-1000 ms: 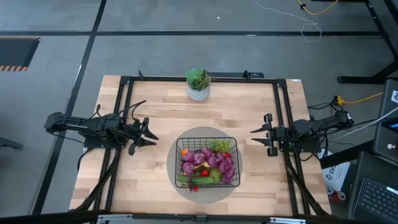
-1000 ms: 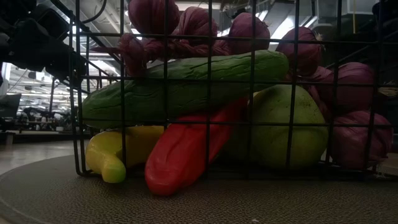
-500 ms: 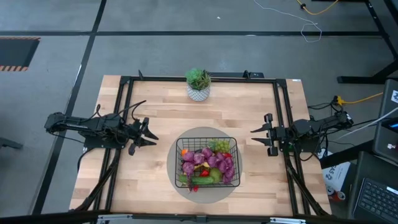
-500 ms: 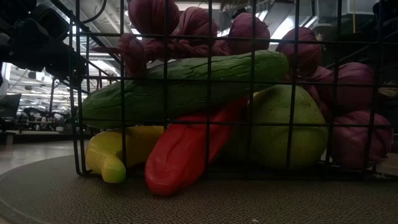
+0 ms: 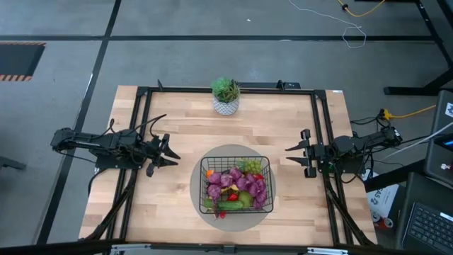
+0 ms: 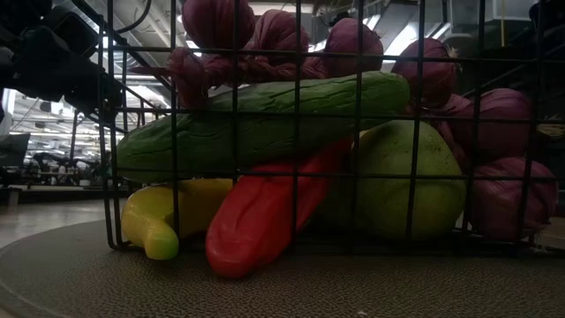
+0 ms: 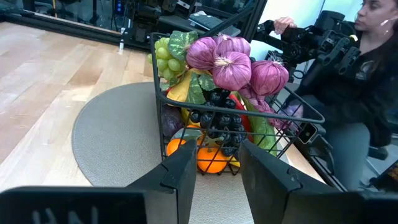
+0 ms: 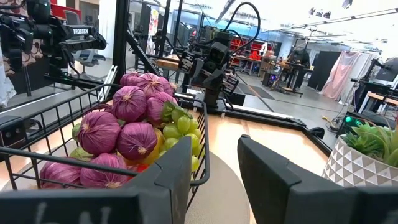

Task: Build produce basket
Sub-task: Return to Home Position

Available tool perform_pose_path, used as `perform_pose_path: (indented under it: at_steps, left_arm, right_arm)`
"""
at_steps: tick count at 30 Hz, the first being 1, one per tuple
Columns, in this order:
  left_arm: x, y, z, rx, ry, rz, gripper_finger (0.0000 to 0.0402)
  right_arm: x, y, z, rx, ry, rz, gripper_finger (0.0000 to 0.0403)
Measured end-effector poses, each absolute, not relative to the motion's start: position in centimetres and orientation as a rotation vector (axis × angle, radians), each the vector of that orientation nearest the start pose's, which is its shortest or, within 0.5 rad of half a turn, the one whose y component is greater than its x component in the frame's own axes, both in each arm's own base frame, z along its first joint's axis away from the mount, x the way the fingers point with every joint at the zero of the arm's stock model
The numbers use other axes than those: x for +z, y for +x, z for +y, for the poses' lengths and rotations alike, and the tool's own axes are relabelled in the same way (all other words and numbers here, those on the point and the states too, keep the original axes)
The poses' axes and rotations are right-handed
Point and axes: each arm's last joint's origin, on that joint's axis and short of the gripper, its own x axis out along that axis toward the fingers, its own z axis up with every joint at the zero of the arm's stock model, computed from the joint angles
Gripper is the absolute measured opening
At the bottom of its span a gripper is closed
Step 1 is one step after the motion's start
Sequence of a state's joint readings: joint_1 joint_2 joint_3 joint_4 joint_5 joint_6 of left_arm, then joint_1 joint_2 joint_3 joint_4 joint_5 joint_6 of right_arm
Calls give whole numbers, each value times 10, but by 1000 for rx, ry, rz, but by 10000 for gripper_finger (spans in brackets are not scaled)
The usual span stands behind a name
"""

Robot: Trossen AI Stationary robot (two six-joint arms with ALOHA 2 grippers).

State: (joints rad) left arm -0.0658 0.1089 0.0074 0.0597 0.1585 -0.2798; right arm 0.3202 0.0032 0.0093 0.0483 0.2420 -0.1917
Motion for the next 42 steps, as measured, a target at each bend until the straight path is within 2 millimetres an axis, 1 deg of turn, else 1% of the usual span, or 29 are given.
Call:
perform_pose_path:
  at_steps: [42]
  left_arm:
    - [163,103,-11,-217,-281,73,115]
  right_arm:
    - [171,93,26,98,-176,-61,133]
